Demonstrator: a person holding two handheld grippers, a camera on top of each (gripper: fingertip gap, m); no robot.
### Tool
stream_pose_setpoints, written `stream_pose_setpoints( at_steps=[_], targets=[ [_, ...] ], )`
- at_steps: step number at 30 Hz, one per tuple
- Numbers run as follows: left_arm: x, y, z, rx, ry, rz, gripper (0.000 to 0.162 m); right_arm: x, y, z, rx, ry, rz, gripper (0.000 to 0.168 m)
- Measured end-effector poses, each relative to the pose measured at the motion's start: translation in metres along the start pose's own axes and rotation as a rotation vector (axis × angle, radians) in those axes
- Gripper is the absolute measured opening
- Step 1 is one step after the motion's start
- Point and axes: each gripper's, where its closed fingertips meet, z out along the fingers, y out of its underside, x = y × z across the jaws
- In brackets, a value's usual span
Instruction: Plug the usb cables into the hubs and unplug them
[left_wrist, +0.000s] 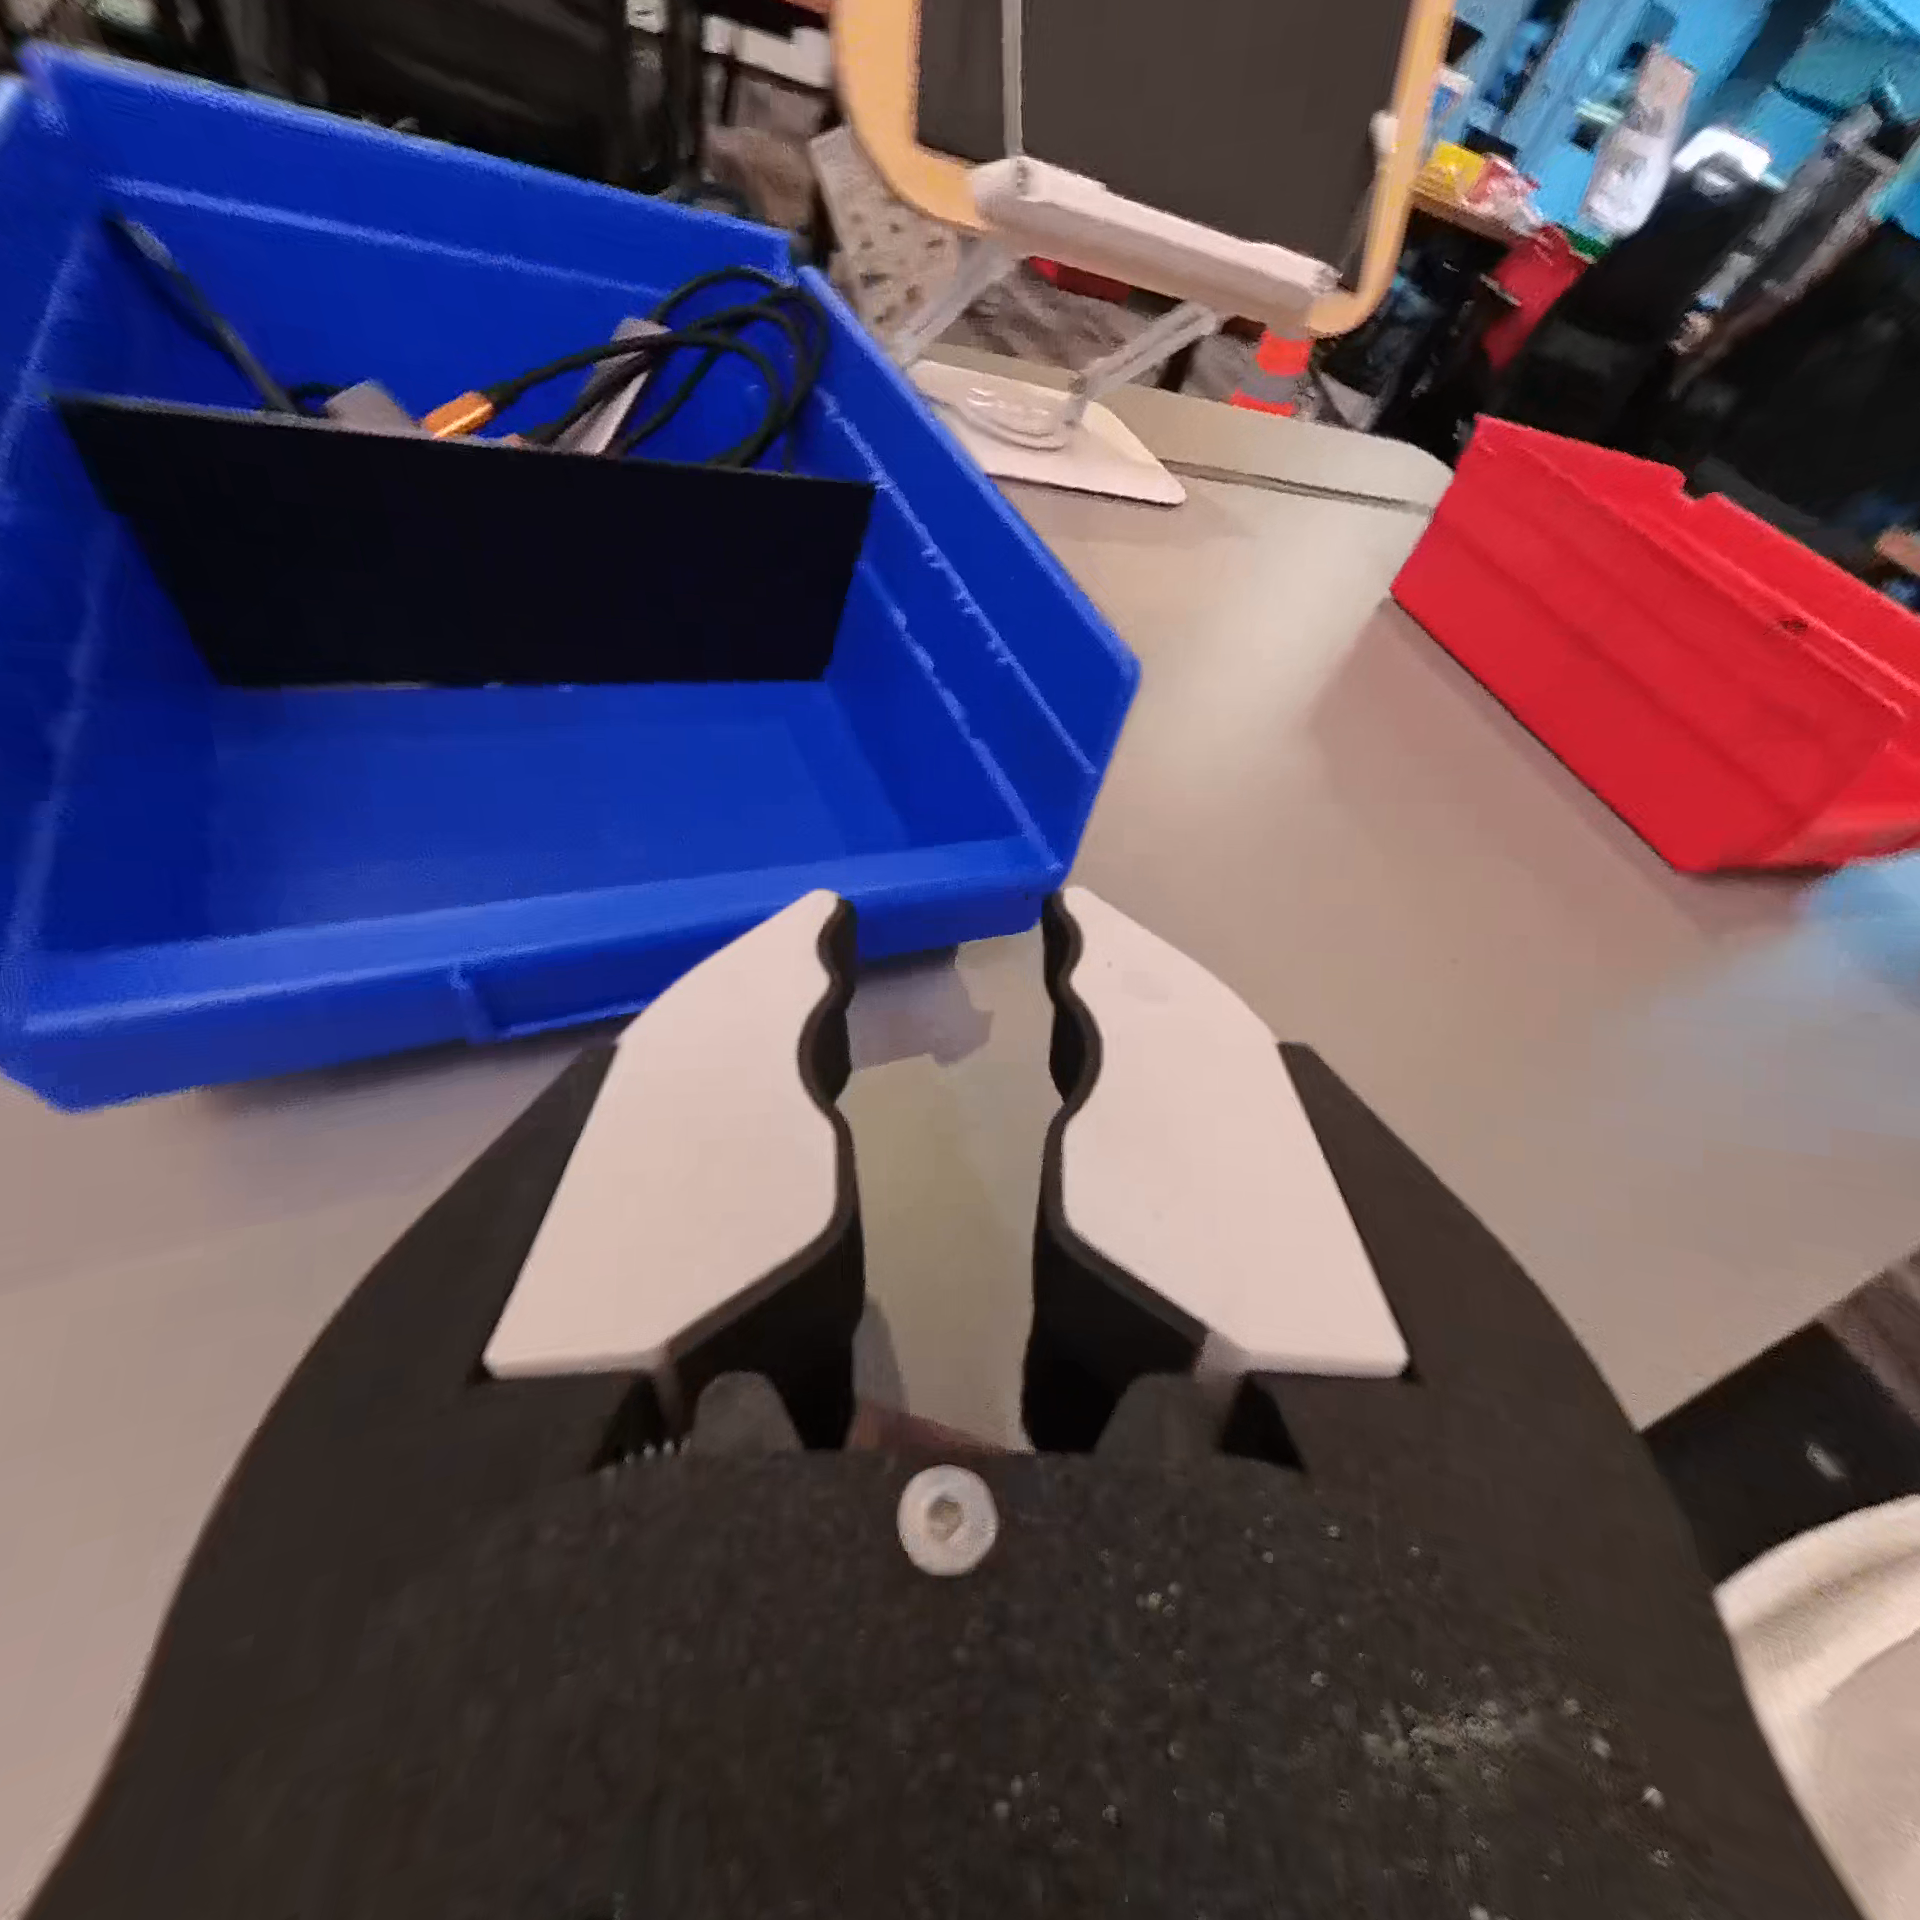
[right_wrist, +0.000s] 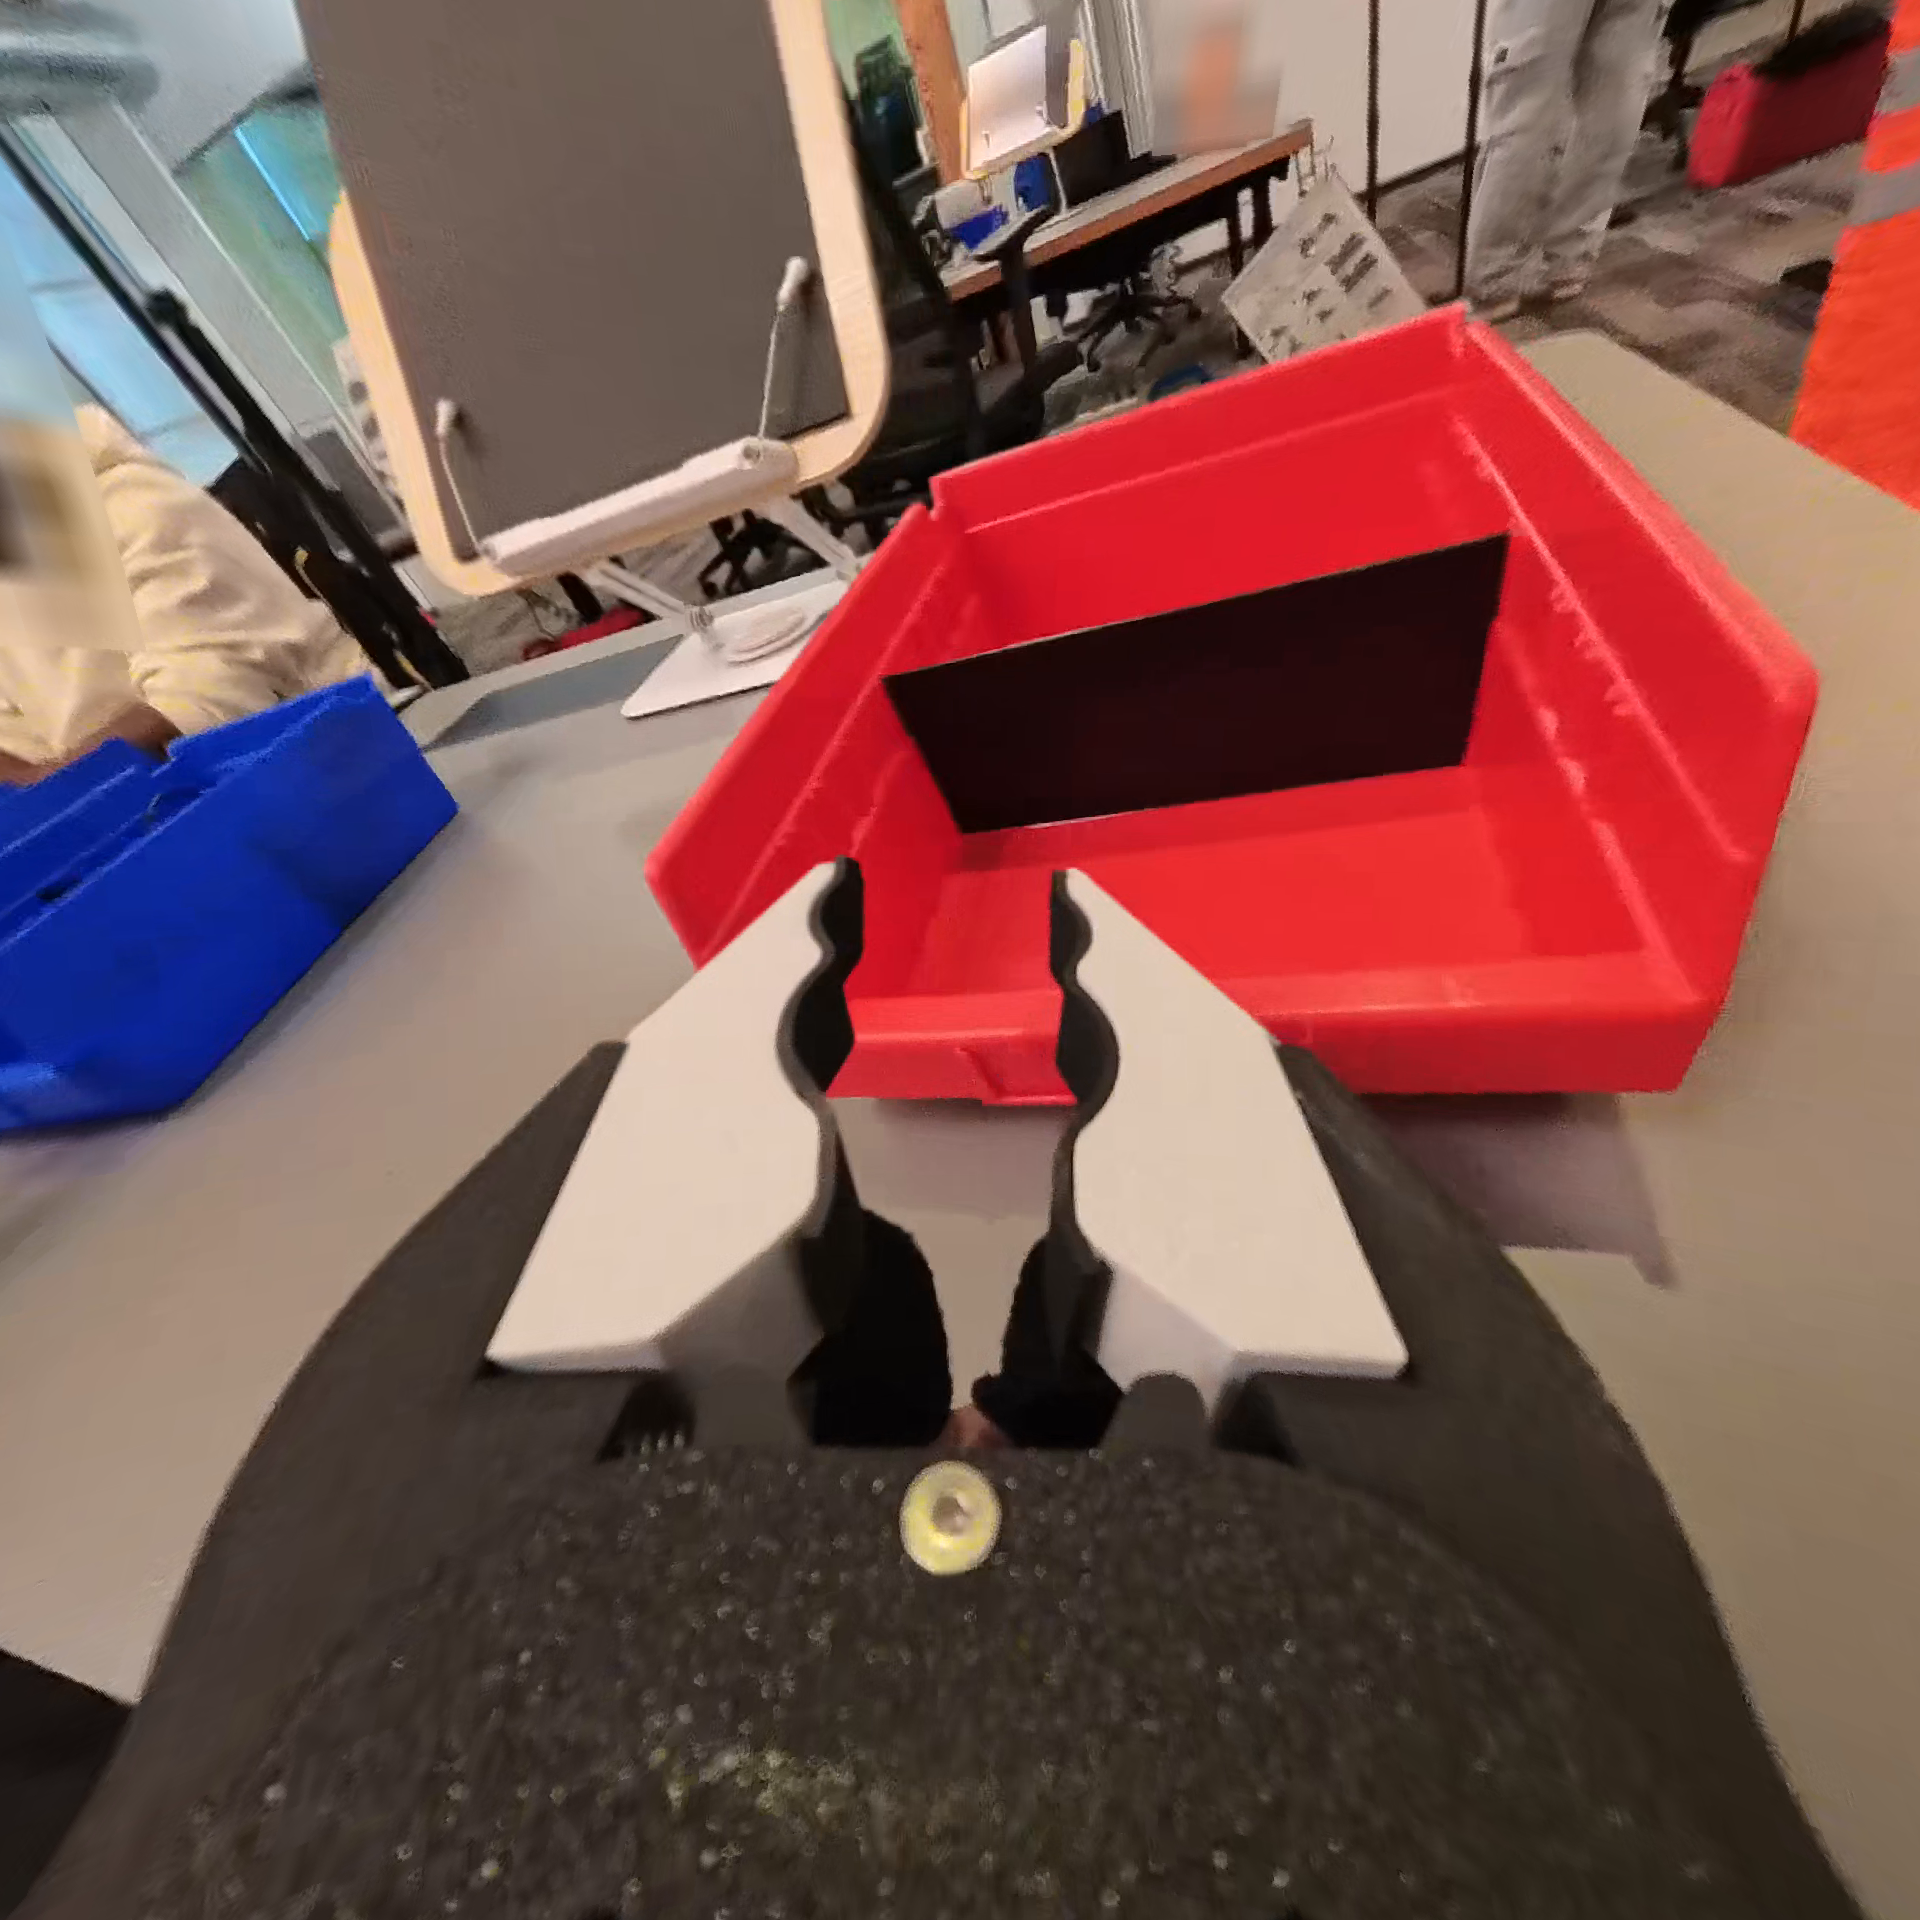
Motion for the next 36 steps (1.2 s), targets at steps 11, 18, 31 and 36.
stream_pose_setpoints(
  at_steps=[11,18,31,36],
  targets=[
    [0.005,0.008,0.003,-0.039,0.063,0.122,0.030,-0.020,0.019,0.010,-0.073,-0.085,0.089,0.031],
    [0.003,0.020,0.009,-0.102,-0.006,0.244,0.029,-0.019,0.025,0.010,-0.100,-0.080,0.102,0.030],
    [-0.063,-0.099,0.086,-0.292,-0.073,-0.228,0.034,-0.031,0.030,0.006,-0.103,-0.127,0.108,0.030],
    [-0.116,-0.121,0.160,-0.492,-0.196,-0.394,0.052,-0.043,0.034,0.009,-0.118,-0.165,0.091,0.030]
  ],
)
